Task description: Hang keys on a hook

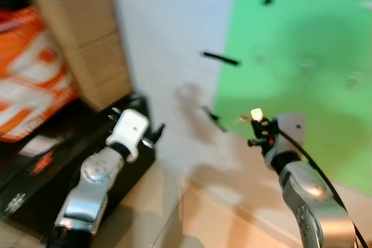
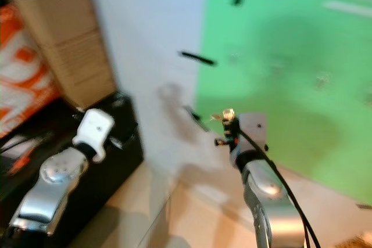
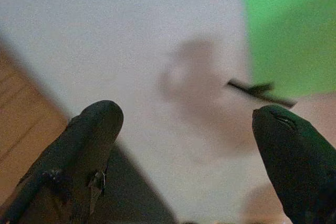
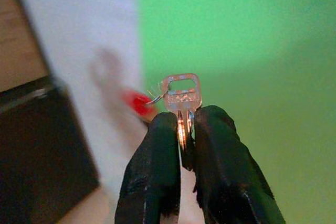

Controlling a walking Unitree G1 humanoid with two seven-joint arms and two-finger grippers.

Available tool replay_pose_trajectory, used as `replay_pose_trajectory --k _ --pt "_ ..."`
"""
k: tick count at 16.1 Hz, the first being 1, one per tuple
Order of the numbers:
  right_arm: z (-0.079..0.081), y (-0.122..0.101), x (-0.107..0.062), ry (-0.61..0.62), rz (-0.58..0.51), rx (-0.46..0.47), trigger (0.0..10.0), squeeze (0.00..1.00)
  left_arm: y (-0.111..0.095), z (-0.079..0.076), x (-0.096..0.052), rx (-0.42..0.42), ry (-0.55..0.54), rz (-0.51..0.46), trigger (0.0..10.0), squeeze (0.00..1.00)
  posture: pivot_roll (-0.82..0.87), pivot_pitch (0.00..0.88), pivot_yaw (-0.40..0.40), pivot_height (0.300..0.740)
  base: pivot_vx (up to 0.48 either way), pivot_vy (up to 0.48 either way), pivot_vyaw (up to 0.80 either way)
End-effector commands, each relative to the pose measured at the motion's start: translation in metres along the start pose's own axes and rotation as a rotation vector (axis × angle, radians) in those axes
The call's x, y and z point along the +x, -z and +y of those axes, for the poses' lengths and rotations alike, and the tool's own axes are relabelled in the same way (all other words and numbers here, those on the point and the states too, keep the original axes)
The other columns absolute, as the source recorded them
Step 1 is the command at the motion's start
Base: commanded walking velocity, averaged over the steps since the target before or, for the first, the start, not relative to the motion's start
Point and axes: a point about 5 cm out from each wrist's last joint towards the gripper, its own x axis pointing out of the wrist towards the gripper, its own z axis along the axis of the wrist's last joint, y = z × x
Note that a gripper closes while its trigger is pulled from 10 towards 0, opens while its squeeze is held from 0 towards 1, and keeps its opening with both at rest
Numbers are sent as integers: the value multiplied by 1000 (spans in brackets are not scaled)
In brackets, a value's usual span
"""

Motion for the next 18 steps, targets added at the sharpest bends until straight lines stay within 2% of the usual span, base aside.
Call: replay_pose_trajectory --k 1,5,10,11,13,14,18 --pt "-4 -2 -1 2 -12 5 10000 0 -7 -8 4 -4 37 -25 10000 0 3 0 13 740 382 0 -800" --pt "-1 -6 -2 -39 -41 10 10000 0 -7 -6 3 7 63 -24 10000 0 7 0 23 740 384 0 0" --pt "5 -15 -3 -160 -88 -1 10000 0 -8 -6 0 46 110 -27 10000 0 13 0 26 740 0 0 0" --pt "9 -23 -2 -232 -112 -10 10000 0 -9 -3 -2 62 144 -29 10000 0 27 0 20 740 0 0 0" --pt "10 -26 -1 -263 -122 -15 10000 0 -11 -3 -5 73 186 -34 10000 0 31 0 18 740 0 0 0" --pt "12 -31 1 -299 -136 -22 10000 0 -14 -4 -7 68 242 -44 10000 0 37 0 16 740 0 0 0" --pt "22 -48 7 -369 -189 -7 10000 0 -15 -4 -11 76 302 -45 10000 0 50 0 12 740 0 0 0"
